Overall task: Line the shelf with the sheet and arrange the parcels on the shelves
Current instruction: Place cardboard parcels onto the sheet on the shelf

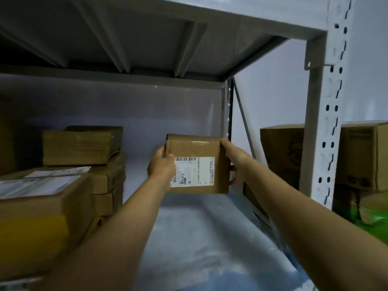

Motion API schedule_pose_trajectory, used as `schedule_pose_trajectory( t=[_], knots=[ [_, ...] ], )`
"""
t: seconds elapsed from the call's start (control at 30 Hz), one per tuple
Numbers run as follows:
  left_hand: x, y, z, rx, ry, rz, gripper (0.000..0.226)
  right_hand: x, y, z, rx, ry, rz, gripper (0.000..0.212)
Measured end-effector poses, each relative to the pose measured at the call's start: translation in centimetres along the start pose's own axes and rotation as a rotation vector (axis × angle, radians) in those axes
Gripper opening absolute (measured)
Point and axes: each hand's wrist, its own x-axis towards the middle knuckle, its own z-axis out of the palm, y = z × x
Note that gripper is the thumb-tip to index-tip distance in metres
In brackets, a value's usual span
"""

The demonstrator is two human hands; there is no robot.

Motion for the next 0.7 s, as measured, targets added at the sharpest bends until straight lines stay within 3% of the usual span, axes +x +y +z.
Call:
schedule_pose_trajectory(
  t=[0.2,0.4,0.57,0.7],
  knots=[
    [3.3,-4.8,0.3,0.097,0.106,-0.138,0.018,4.9,3.5,2.4,0.039,-0.080,0.056,0.037],
    [4.3,-7.7,0.6,0.121,-0.019,-0.202,0.016,7.2,5.6,2.1,0.019,-0.077,0.098,0.034],
    [3.5,-8.5,0.5,0.080,-0.050,-0.201,0.024,7.7,7.3,2.0,0.049,-0.064,0.135,0.044],
    [4.4,-9.5,1.4,0.157,-0.019,-0.215,0.018,8.2,7.2,1.5,0.060,-0.022,0.108,0.035]
  ],
)
